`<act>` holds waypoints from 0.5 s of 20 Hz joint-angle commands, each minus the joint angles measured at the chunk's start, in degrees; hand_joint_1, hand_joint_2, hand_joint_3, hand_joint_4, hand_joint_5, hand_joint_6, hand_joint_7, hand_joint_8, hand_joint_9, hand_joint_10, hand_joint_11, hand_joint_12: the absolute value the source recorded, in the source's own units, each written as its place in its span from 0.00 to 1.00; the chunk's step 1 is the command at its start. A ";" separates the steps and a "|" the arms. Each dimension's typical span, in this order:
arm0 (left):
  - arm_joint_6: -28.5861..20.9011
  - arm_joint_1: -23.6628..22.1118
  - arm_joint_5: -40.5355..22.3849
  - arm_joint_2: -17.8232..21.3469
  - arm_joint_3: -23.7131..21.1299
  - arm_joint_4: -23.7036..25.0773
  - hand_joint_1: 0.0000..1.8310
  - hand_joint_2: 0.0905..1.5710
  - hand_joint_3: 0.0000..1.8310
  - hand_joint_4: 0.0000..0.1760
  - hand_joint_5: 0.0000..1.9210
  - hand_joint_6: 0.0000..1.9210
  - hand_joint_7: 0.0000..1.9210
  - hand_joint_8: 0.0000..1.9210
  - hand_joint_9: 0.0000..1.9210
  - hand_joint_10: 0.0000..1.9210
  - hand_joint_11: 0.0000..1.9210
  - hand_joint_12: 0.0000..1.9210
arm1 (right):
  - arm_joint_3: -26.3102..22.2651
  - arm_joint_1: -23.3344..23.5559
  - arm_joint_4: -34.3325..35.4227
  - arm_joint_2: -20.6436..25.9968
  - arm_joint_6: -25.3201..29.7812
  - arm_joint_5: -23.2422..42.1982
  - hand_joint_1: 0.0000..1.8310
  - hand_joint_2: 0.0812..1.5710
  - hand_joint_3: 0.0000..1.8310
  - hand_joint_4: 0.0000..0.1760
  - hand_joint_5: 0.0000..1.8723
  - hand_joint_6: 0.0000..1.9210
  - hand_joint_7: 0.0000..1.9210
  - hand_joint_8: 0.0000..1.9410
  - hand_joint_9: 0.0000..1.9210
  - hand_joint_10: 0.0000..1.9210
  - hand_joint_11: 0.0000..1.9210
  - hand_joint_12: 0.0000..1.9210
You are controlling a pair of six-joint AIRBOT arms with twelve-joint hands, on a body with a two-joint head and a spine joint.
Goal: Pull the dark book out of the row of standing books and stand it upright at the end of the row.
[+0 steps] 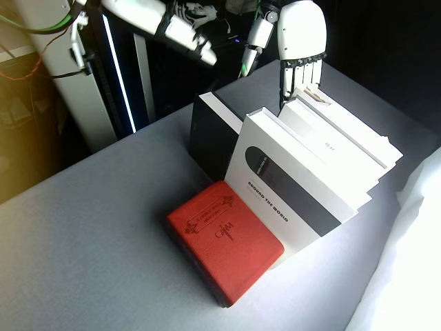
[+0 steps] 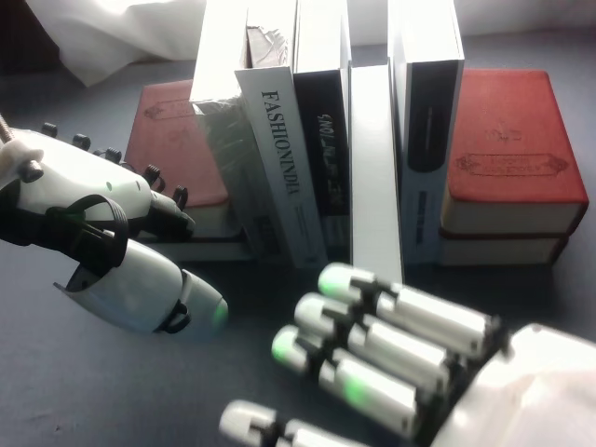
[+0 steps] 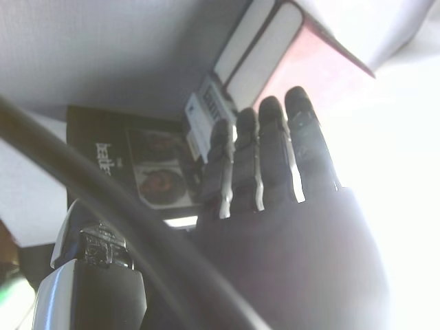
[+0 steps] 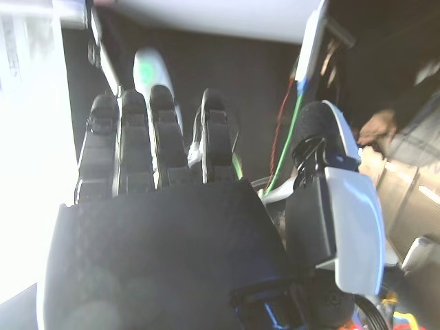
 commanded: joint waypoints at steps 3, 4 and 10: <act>0.26 -0.66 -2.41 0.61 0.12 2.55 0.00 0.74 0.00 0.00 0.09 0.00 0.07 0.00 0.06 0.00 0.06 0.01 | 2.15 2.19 -3.93 0.41 2.21 2.81 0.00 0.73 0.00 0.00 0.07 0.00 0.05 0.00 0.03 0.01 0.01 0.01; 0.37 -0.66 -2.41 0.61 0.12 2.58 0.00 0.74 0.00 0.00 0.09 0.00 0.07 0.00 0.07 0.00 0.07 0.01 | 3.49 2.79 -3.93 0.50 3.65 1.68 0.00 0.73 0.00 0.00 0.08 0.01 0.06 0.01 0.03 0.01 0.02 0.01; 0.11 -0.75 -2.33 0.60 0.12 2.47 0.00 0.74 0.00 0.00 0.09 0.00 0.07 0.00 0.07 0.00 0.07 0.01 | 10.83 6.96 -3.95 1.94 12.72 -8.80 0.00 0.73 0.00 0.00 0.09 0.00 0.07 0.00 0.04 0.00 0.00 0.11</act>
